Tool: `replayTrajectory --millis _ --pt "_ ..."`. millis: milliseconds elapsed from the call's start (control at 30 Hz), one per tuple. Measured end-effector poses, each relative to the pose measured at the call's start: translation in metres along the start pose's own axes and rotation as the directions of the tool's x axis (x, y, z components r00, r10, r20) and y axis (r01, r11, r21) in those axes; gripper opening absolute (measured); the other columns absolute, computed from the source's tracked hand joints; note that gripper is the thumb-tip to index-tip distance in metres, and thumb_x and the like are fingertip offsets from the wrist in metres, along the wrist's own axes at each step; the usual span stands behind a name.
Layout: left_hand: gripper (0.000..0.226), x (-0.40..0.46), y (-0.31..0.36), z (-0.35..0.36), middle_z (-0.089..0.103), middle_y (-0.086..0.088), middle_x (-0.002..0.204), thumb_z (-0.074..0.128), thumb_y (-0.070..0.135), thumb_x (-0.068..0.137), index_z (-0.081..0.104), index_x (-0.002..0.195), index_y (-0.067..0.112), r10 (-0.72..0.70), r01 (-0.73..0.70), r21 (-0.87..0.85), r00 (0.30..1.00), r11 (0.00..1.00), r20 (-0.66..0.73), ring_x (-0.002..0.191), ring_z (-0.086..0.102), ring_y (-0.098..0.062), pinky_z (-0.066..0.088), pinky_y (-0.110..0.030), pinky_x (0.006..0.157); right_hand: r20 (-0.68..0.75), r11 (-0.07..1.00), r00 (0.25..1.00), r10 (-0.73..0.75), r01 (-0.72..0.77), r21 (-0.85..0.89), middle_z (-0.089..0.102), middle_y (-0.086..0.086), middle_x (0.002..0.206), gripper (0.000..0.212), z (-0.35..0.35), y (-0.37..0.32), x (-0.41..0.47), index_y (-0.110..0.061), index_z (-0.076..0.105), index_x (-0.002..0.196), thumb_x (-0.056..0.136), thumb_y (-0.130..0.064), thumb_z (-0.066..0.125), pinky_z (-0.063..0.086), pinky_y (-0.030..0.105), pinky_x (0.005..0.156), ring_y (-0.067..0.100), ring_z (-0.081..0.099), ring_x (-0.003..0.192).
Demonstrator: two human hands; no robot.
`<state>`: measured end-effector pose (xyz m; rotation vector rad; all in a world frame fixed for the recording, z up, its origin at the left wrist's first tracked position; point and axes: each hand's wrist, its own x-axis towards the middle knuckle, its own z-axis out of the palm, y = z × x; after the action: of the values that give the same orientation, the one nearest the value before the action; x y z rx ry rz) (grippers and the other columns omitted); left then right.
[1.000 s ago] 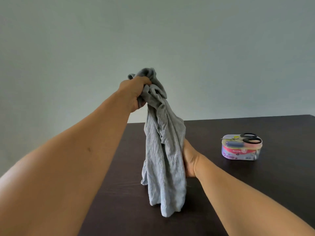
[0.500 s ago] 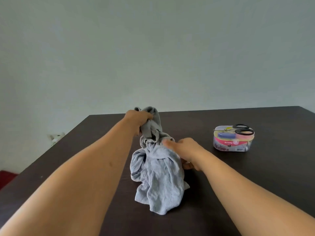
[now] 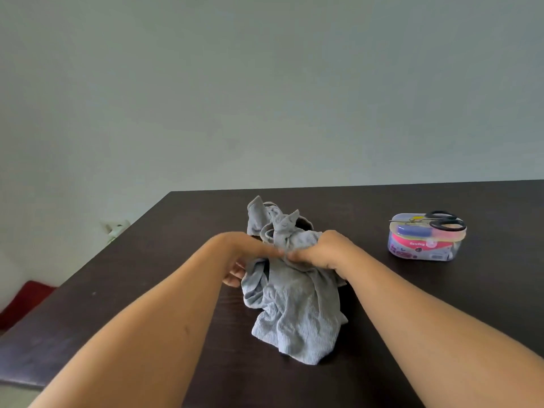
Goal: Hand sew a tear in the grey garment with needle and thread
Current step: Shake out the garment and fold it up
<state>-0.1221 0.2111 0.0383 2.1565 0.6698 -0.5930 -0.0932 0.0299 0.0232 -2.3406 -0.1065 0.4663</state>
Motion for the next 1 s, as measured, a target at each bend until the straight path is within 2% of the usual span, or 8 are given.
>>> replayTrajectory --millis 167,300,467,600,733,800,900,1000 --pt "0.04 0.018 0.0 0.02 0.064 0.0 0.086 0.087 0.042 0.072 0.069 0.096 0.015 0.09 -0.086 -0.108 0.995 0.99 0.036 0.072 0.057 -0.014 0.049 -0.027 0.064 0.078 0.973 0.997 0.016 -0.034 0.23 0.066 0.017 0.119 0.049 0.01 0.003 0.018 -0.001 0.063 0.116 0.074 -0.019 0.081 0.054 0.037 0.09 0.03 0.066 0.106" --pt "0.037 0.016 0.01 0.01 0.077 -0.006 0.103 0.084 0.021 0.078 0.071 0.111 0.011 0.244 -0.194 -0.463 0.968 0.865 0.049 0.1 0.07 -0.023 0.056 -0.04 0.091 0.153 0.879 0.987 0.044 -0.111 0.463 0.069 0.016 0.107 0.055 -0.003 -0.004 0.023 -0.003 0.059 0.121 0.074 -0.018 0.085 0.057 0.041 0.077 0.029 0.068 0.092" --pt "0.029 -0.001 0.042 -0.018 0.075 -0.015 0.107 0.074 0.012 0.085 0.07 0.112 0.003 0.404 -0.357 -0.628 0.912 0.692 -0.072 0.094 0.073 -0.028 0.06 -0.043 0.077 0.031 0.705 0.99 -0.137 0.075 0.705 0.073 0.017 0.102 0.052 -0.026 -0.029 0.034 -0.001 0.065 0.115 0.068 -0.004 0.087 0.056 0.053 0.089 0.035 0.071 0.094" --pt "0.032 -0.016 0.064 -0.04 0.075 -0.015 0.101 0.072 0.007 0.088 0.066 0.118 0.0 0.494 -0.543 -0.622 0.825 0.563 -0.273 0.078 0.075 -0.022 0.06 -0.033 0.061 -0.081 0.646 0.963 -0.255 0.233 0.727 0.074 0.016 0.103 0.052 -0.052 -0.062 0.033 -0.005 0.064 0.118 0.07 -0.004 0.085 0.056 0.053 0.088 0.034 0.072 0.093" --pt "0.029 -0.033 0.071 -0.049 0.076 -0.01 0.101 0.071 0.011 0.09 0.067 0.118 0.004 0.558 -0.66 -0.596 0.735 0.458 -0.385 0.082 0.076 -0.018 0.06 -0.033 0.064 -0.175 0.597 0.927 -0.333 0.35 0.722 0.073 0.014 0.105 0.053 -0.065 -0.078 0.028 -0.004 0.061 0.121 0.073 0.004 0.081 0.059 0.049 0.083 0.031 0.072 0.094" --pt "0.034 -0.032 0.061 -0.046 0.077 -0.008 0.105 0.071 0.031 0.091 0.069 0.117 0.009 0.549 -0.646 -0.596 0.748 0.477 -0.372 0.094 0.074 -0.021 0.06 -0.037 0.073 -0.163 0.605 0.923 -0.349 0.354 0.713 0.073 0.013 0.107 0.054 -0.06 -0.072 0.023 -0.005 0.062 0.121 0.072 0.008 0.079 0.059 0.047 0.082 0.029 0.071 0.097" --pt "0.052 -0.021 0.033 -0.026 0.076 -0.004 0.112 0.062 0.059 0.089 0.071 0.119 0.017 0.466 -0.515 -0.62 0.846 0.592 -0.258 0.105 0.071 -0.022 0.055 -0.041 0.088 -0.077 0.683 0.947 -0.311 0.279 0.675 0.073 0.011 0.109 0.055 -0.035 -0.042 0.016 -0.007 0.062 0.122 0.071 0.009 0.079 0.058 0.046 0.085 0.029 0.07 0.101" --pt "0.047 -0.008 -0.003 0.002 0.075 -0.007 0.113 0.069 0.05 0.087 0.072 0.118 0.015 0.378 -0.375 -0.679 0.913 0.632 -0.153 0.106 0.071 -0.024 0.054 -0.043 0.095 -0.005 0.768 0.966 -0.259 0.209 0.606 0.073 0.007 0.107 0.054 -0.005 -0.004 0.003 -0.009 0.065 0.119 0.071 0.007 0.081 0.057 0.043 0.089 0.024 0.069 0.101"
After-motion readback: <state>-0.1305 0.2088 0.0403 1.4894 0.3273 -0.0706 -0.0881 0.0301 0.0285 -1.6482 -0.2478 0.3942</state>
